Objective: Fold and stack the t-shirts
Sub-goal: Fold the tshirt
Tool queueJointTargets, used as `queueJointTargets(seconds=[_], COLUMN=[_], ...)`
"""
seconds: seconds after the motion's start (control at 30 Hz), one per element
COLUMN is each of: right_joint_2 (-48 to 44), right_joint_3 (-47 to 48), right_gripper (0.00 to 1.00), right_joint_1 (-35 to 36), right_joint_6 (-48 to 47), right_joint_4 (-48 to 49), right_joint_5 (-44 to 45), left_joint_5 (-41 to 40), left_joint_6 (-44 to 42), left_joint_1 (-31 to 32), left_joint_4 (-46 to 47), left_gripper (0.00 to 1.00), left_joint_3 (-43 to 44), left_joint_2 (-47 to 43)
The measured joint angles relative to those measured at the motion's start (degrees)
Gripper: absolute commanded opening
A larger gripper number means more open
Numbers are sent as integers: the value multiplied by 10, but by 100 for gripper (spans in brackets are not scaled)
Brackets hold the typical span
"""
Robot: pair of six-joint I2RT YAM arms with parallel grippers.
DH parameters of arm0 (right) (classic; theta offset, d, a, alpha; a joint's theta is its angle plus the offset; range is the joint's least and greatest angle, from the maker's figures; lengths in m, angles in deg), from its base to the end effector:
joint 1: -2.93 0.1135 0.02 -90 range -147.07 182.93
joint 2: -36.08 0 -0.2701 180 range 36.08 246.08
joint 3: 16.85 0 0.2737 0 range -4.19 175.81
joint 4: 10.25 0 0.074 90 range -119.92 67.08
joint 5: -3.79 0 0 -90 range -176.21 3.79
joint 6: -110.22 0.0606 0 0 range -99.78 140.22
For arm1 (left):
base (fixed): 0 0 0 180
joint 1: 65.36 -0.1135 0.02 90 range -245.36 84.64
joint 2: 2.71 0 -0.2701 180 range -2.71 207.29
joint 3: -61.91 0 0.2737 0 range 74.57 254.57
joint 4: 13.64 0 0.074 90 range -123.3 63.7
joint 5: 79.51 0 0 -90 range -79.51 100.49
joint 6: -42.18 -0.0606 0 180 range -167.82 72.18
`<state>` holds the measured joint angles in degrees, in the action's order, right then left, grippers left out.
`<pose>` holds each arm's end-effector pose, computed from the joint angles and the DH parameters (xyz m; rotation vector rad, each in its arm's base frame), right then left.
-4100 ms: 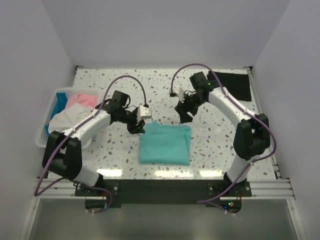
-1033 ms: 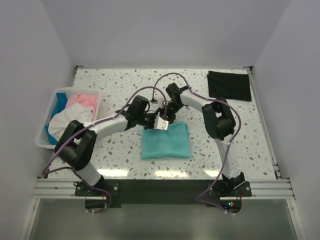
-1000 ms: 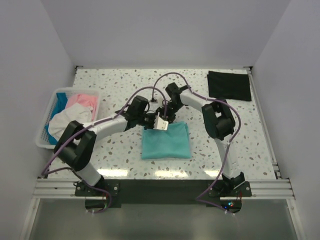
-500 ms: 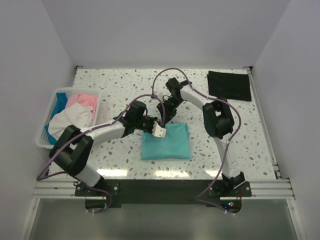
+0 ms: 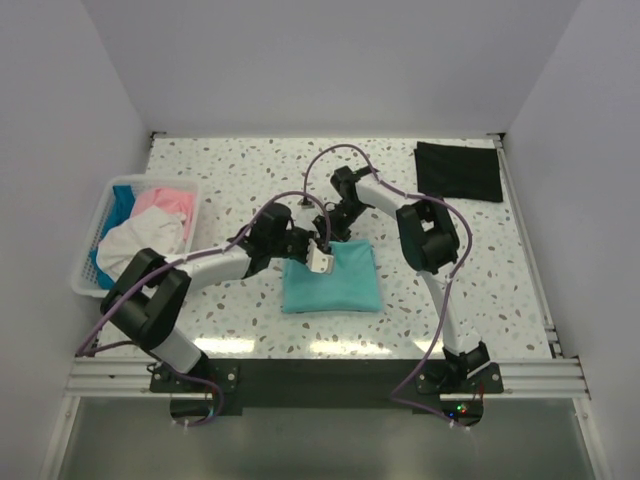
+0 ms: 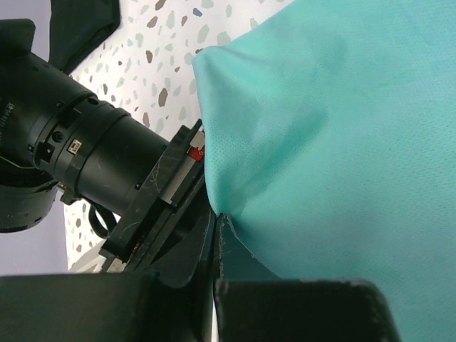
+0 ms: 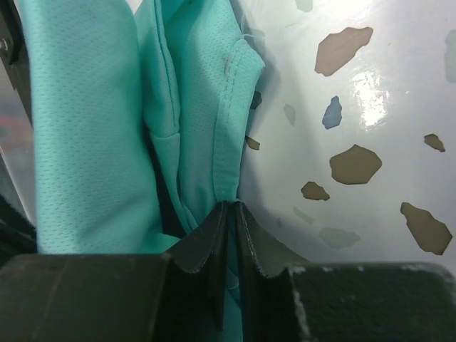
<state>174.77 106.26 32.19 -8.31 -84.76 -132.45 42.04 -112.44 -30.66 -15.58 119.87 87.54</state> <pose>0.4029 0.2759 0.1024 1.3924 -2.5249 -1.2310 0.2750 -0.2290 0.1667 1.7694 1.0987 -0.2808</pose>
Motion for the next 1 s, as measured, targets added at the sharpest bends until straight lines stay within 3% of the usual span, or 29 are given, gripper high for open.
queueJointTargets(seconds=[0.33, 0.6, 0.67, 0.73, 0.83, 0.9, 1.0], right_joint_2=[0, -12, -20, -28, -33, -33, -37], right_joint_3=[0, 0, 0, 0, 20, 41, 76], right_gripper=[17, 26, 33, 39, 54, 59, 64], right_joint_1=[0, 0, 0, 0, -2, -9, -34], right_joint_6=[0, 35, 50, 57, 64, 64, 64], right_joint_4=[-1, 11, 26, 41, 50, 50, 44], right_joint_5=[4, 36, 62, 83, 124, 142, 151], left_joint_5=[-22, -31, -30, -26, -13, -4, 23], left_joint_6=[-39, -66, -75, -84, -93, -94, -82], left_joint_1=[1, 3, 3, 3, 3, 1, -9], left_joint_4=[33, 51, 45, 35, 2, -35, -107], left_gripper=[0, 0, 0, 4, 21, 36, 47], left_joint_3=[-30, -42, -42, -41, -27, -3, 54], left_joint_2=[45, 75, 79, 82, 83, 87, 89])
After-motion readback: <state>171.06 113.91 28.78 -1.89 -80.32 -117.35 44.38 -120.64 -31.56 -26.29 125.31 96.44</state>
